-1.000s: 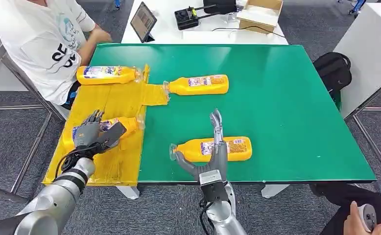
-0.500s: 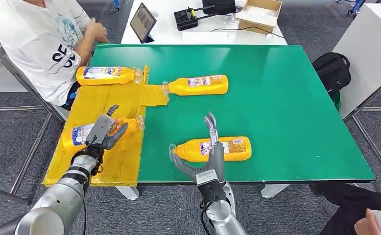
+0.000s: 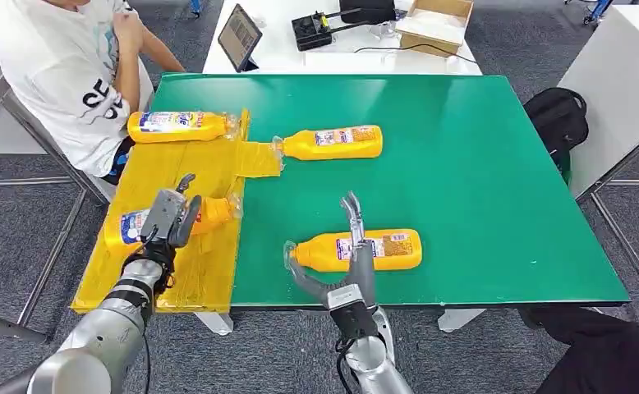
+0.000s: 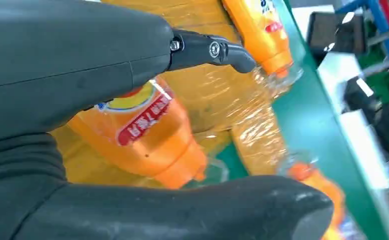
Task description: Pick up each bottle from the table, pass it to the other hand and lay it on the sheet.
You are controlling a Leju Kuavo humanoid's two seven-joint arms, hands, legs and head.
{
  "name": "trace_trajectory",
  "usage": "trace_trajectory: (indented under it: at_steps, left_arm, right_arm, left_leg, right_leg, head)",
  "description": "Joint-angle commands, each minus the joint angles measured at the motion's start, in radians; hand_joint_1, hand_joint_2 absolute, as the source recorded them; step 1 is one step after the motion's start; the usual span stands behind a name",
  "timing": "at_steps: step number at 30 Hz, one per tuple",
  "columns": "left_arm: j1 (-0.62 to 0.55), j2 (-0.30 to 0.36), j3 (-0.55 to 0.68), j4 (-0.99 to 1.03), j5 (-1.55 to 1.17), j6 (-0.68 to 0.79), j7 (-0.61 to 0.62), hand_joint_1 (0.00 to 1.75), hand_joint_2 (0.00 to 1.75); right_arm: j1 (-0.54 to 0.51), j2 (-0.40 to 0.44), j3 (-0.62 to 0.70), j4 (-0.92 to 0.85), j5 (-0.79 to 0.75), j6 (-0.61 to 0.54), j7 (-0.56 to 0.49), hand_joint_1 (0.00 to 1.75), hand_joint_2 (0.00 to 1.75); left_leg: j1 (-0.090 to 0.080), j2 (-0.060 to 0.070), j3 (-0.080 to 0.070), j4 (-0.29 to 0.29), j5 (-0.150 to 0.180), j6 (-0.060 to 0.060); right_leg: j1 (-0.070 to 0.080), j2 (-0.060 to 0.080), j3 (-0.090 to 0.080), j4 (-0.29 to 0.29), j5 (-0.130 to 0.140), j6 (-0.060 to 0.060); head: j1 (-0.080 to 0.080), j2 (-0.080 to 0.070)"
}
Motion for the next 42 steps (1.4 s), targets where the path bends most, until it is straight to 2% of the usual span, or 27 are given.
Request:
trace_trajectory:
  at_steps: [1,4,5,6,7,8,9,10,12,13,16,21,42]
  left_arm:
    - [0.055,-0.057,-0.169,-0.236,0.337,0.112,0.0,0.0,0.0]
    - [0.11,-0.08,-0.218,-0.407,0.515,0.319,0.0,0.0,0.0]
    - [0.133,-0.079,-0.247,-0.455,0.549,0.342,0.0,0.0,0.0]
    - [0.165,-0.073,-0.294,-0.508,0.56,0.402,0.0,0.0,1.75]
    - [0.202,-0.063,-0.359,-0.547,0.556,0.477,0.0,0.0,1.75]
    - [0.233,-0.069,-0.382,-0.589,0.575,0.488,0.0,0.0,1.75]
    - [0.348,-0.068,-0.472,-0.723,0.563,0.567,0.0,0.0,1.75]
    - [0.454,-0.075,-0.536,-0.82,0.576,0.608,0.0,0.0,1.75]
    - [0.504,-0.046,-0.618,-0.859,0.593,0.675,0.0,0.0,1.75]
    - [0.517,-0.044,-0.618,-0.878,0.569,0.681,0.0,0.0,1.75]
    - [0.494,-0.038,-0.618,-0.863,0.545,0.681,0.0,0.0,1.75]
    - [0.472,-0.032,-0.635,-0.831,0.557,0.681,0.0,0.0,1.75]
    - [0.475,-0.039,-0.646,-0.825,0.551,0.681,0.0,0.0,1.75]
  right_arm:
    - [-0.05,0.012,-0.072,0.113,0.025,0.019,-0.034,0.0,1.75]
    - [-0.071,0.008,-0.082,0.171,0.099,0.02,-0.034,0.0,1.75]
    - [-0.084,-0.002,-0.08,0.19,0.13,0.019,-0.025,0.0,1.75]
    - [-0.098,-0.013,-0.083,0.204,0.17,0.004,-0.01,0.0,1.75]
    - [-0.124,-0.037,-0.081,0.231,0.225,0.0,0.038,0.0,1.75]
    - [-0.141,-0.056,-0.085,0.243,0.259,-0.017,0.062,0.0,1.75]
    - [-0.222,-0.181,-0.012,0.323,0.525,-0.072,0.32,0.0,1.75]
    - [-0.271,-0.263,-0.061,0.355,0.513,0.013,0.375,0.0,1.75]
    - [-0.312,-0.31,-0.099,0.412,0.531,0.087,0.36,0.0,1.75]
    - [-0.323,-0.319,-0.121,0.43,0.539,0.111,0.354,0.0,1.75]
    - [-0.337,-0.318,-0.125,0.474,0.586,0.172,0.369,0.0,1.75]
    - [-0.359,-0.347,-0.114,0.528,0.611,0.224,0.387,0.0,1.75]
    - [-0.373,-0.361,-0.115,0.534,0.613,0.248,0.387,0.0,1.75]
  left_leg:
    - [0.0,0.0,0.001,0.0,-0.001,0.001]
    - [0.001,0.002,0.002,0.0,-0.002,0.002]
    - [0.001,0.001,0.0,0.0,-0.001,0.001]
    - [0.0,0.002,-0.001,0.0,-0.001,0.001]
    - [0.0,0.003,0.0,-0.001,-0.002,0.002]
    - [0.0,0.003,-0.001,-0.001,-0.001,0.001]
    - [0.0,0.002,-0.002,-0.001,0.0,0.001]
    - [-0.001,0.004,0.002,-0.003,-0.001,0.003]
    - [-0.001,0.003,-0.001,-0.002,0.0,0.002]
    - [-0.002,0.004,0.002,-0.003,-0.002,0.004]
    - [-0.001,-0.004,-0.004,0.0,-0.001,0.003]
    - [-0.002,-0.005,-0.005,0.0,-0.001,0.003]
    - [-0.001,-0.003,-0.002,0.0,-0.002,0.003]
  right_leg:
    - [0.001,-0.001,0.001,-0.001,0.0,-0.002]
    - [0.002,0.0,0.002,-0.001,-0.001,-0.003]
    - [0.001,0.0,0.0,-0.001,0.0,-0.002]
    - [0.001,0.001,-0.002,-0.001,0.0,-0.002]
    - [0.001,0.001,0.0,-0.001,-0.001,-0.003]
    - [0.001,0.001,-0.001,-0.002,0.0,-0.002]
    - [0.0,0.001,-0.003,-0.002,0.0,-0.001]
    - [0.0,0.002,0.002,-0.005,0.001,-0.001]
    - [-0.001,0.001,-0.001,-0.003,0.001,0.0]
    - [-0.001,0.002,0.003,-0.005,0.0,-0.001]
    - [-0.001,-0.004,0.0,-0.005,-0.001,0.0]
    - [-0.002,-0.004,-0.002,-0.004,0.0,0.0]
    - [0.0,-0.003,0.001,-0.005,0.0,-0.001]
  head:
    - [0.0,0.0]
    - [0.0,0.0]
    - [0.0,0.0]
    - [0.0,0.0]
    - [0.0,0.0]
    - [0.0,0.0]
    - [0.0,0.0]
    - [0.0,0.0]
    - [0.0,0.0]
    - [-0.001,0.0]
    - [0.001,0.0]
    - [0.0,0.0]
    - [0.0,0.0]
